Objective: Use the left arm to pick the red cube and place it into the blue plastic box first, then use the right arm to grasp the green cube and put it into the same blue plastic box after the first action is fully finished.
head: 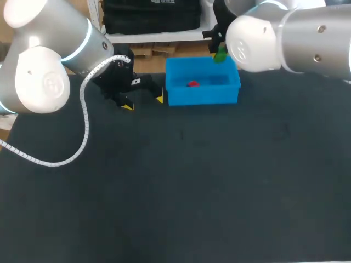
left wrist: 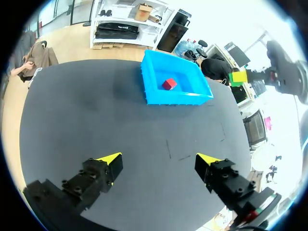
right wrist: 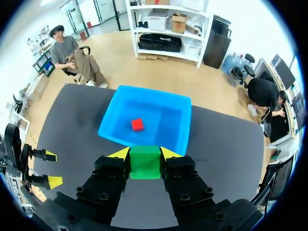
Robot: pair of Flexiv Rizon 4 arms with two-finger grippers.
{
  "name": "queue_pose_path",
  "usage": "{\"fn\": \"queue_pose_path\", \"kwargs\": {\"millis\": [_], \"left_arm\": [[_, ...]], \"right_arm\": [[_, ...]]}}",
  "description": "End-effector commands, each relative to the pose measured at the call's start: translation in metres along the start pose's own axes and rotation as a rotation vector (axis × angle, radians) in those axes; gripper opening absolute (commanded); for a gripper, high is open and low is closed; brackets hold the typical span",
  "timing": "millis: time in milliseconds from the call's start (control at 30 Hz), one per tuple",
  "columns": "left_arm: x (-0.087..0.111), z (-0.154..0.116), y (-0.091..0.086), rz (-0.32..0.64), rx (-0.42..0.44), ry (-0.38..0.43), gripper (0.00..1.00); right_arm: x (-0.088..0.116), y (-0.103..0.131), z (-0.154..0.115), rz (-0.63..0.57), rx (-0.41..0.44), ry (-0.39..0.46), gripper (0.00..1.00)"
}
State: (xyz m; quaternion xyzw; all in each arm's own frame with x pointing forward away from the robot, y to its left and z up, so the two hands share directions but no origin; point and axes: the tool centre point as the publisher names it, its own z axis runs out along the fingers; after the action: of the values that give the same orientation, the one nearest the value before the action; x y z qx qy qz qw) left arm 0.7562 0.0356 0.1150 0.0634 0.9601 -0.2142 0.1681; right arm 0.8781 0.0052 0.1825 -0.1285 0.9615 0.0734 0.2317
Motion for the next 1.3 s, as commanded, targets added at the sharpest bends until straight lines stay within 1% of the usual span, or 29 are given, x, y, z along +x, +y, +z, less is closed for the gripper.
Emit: {"fn": "queue_pose_path", "kwargs": {"millis": [33,500,1300], "left_arm": [[0.0,0.0,0.001,0.001,0.003,0.0,1.0],[0.0,0.0,0.001,0.001,0.003,0.0,1.0],[0.0,0.0,0.001,0.001,0.003,0.0,1.0]], "right_arm": [[-0.009,-0.001,0.005,-0.004,-0.001,0.011,0.0],[-0.029,-0.007,0.018,-0.019,0.011,0.01,0.0],[-0.042,-0.017,0.038,-0.019,0.033,0.017,0.0]]}}
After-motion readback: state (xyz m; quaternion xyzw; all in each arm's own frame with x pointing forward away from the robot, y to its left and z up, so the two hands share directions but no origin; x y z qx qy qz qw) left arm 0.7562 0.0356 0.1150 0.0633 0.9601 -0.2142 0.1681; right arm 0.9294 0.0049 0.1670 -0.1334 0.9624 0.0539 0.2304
